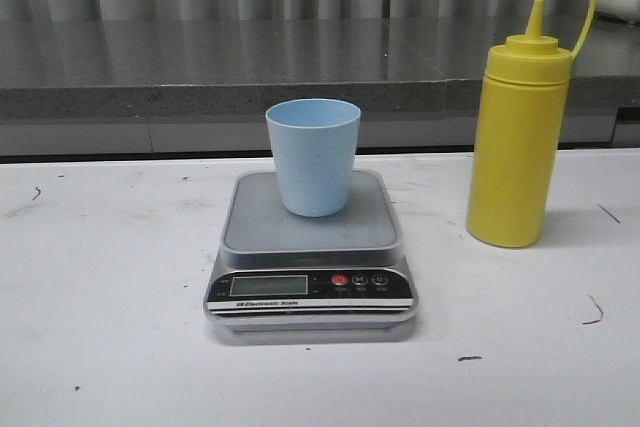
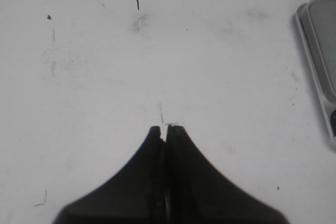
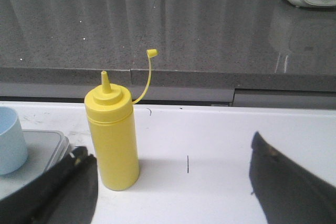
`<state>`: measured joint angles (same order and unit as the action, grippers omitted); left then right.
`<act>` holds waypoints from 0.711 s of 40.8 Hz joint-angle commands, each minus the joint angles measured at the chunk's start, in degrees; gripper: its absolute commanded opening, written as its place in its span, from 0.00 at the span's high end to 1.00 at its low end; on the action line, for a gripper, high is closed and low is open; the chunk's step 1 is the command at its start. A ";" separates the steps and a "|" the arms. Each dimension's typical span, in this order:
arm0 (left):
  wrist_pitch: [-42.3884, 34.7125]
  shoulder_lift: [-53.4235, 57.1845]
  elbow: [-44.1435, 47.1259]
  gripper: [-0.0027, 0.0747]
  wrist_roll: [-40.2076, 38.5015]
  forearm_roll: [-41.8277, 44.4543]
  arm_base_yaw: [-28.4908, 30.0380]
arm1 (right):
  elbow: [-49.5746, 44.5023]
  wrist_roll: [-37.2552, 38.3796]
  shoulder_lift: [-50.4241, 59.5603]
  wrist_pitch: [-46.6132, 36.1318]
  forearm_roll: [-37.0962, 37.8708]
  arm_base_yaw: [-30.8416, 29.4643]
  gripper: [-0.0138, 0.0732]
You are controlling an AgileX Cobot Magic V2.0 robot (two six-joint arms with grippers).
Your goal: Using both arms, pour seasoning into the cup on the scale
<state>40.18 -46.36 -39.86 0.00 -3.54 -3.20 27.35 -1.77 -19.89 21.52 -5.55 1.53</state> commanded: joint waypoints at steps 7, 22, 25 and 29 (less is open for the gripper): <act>-18.14 17.09 9.23 0.99 -0.54 -3.50 0.44 | 1.68 -0.40 -0.83 -4.27 -0.05 -0.09 0.14; -26.33 32.77 19.88 0.99 -0.54 -3.50 0.44 | 1.68 -0.40 -0.83 -4.53 -0.05 -0.09 0.14; -26.51 32.87 19.88 0.99 -0.54 -3.50 0.44 | 1.68 -0.40 -0.83 -4.81 -0.05 -0.09 0.14; -26.51 32.87 19.88 0.99 -0.54 -3.50 0.44 | 1.68 -0.40 -1.25 -6.17 -0.05 -0.09 0.14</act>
<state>18.58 -13.04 -18.47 0.00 -6.26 -3.08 27.35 -1.77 -19.97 21.28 -5.55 1.53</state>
